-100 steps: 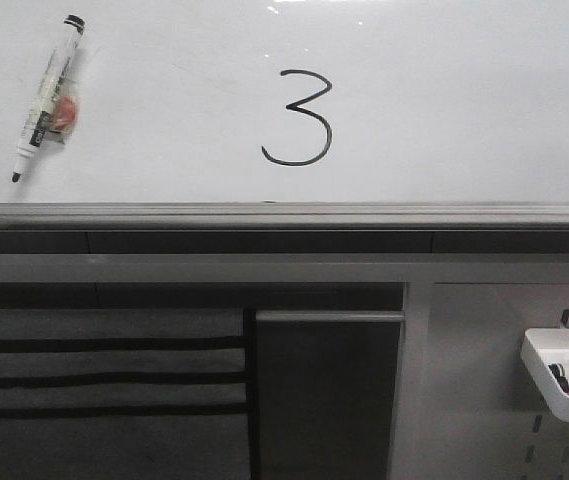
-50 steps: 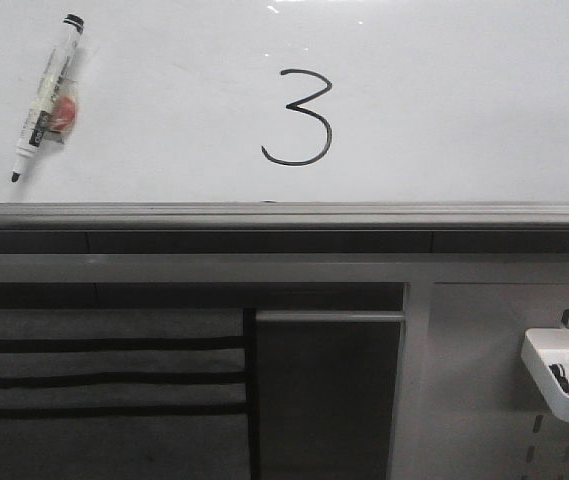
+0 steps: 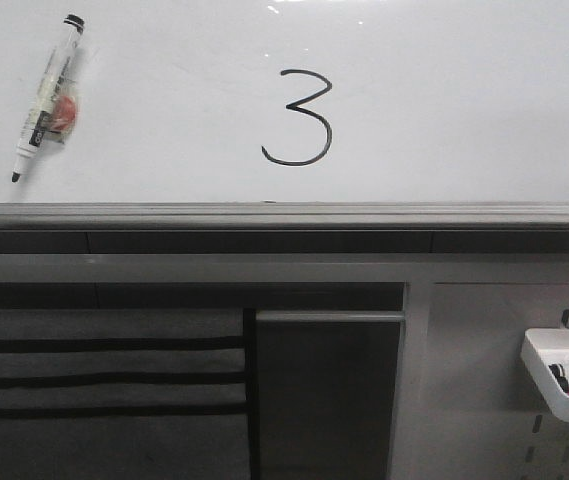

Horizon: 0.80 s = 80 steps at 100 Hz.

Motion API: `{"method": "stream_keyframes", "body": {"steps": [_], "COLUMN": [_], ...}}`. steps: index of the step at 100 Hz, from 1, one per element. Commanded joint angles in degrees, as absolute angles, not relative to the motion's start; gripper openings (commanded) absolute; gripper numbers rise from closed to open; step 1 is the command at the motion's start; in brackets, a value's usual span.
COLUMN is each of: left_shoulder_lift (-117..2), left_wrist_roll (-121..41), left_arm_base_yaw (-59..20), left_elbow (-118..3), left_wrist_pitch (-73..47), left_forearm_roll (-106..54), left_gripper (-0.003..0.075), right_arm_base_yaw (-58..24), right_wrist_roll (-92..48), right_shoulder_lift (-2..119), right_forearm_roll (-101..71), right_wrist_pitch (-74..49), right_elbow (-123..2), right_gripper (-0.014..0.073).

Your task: Write number 3 on whiteboard

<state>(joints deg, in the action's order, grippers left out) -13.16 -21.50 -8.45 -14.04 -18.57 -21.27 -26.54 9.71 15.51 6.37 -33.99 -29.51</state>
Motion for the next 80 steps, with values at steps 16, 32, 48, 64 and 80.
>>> {"method": "stream_keyframes", "body": {"steps": [16, 32, 48, 64, 80], "left_shoulder_lift": [-2.23, 0.33, 2.04, 2.04, 2.04], "left_wrist_roll": [-20.85, -12.72, 0.0, 0.0, 0.0], "left_arm_base_yaw": [-3.36, -2.91, -3.31, -3.31, -3.31], "left_elbow": [-10.29, -6.99, -2.77, 0.39, 0.5], "left_wrist_pitch": [-10.37, -6.49, -1.27, 4.12, 3.83], "left_forearm_roll": [-19.37, -12.29, 0.0, -0.31, -0.45], "left_gripper": [-0.0018, -0.0018, -0.0018, -0.0018, -0.0018], "right_arm_base_yaw": [-26.25, -26.25, -26.25, -26.25, -26.25], "right_wrist_roll": [9.72, 9.72, 9.72, 9.72, 9.72], "right_shoulder_lift": [15.95, 15.95, 15.95, 15.95, 15.95], "right_forearm_roll": [7.52, 7.52, 7.52, 7.52, 7.52], "right_wrist_pitch": [-29.24, -29.24, -29.24, -29.24, -29.24], "right_elbow": [-30.97, -30.97, -30.97, -30.97, -30.97], "right_gripper": [-0.0074, -0.0074, -0.0074, -0.0074, -0.0074]}}
